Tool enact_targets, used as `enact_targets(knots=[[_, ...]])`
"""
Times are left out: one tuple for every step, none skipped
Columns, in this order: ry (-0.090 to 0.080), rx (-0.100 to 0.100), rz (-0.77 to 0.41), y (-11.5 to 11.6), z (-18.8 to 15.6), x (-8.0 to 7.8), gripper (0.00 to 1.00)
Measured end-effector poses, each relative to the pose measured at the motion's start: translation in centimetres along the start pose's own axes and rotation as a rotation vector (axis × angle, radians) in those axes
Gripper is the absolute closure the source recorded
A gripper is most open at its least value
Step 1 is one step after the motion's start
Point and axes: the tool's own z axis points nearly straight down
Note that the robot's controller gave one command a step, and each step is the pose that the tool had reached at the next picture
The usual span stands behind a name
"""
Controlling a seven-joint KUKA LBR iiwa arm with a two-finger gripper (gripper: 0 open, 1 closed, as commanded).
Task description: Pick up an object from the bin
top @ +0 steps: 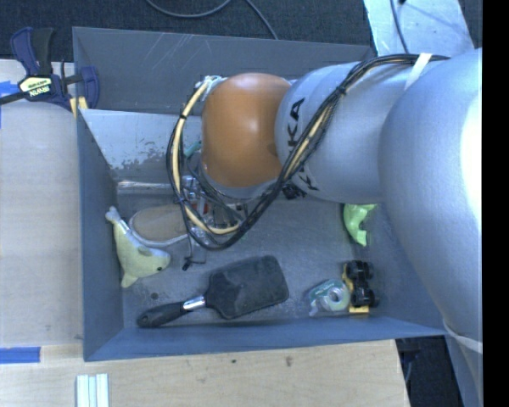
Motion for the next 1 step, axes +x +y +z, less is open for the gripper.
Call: enact_targets(knots=[[-0.003, -0.001, -0.145, -0.48, 4.19, 0.18, 1.0]])
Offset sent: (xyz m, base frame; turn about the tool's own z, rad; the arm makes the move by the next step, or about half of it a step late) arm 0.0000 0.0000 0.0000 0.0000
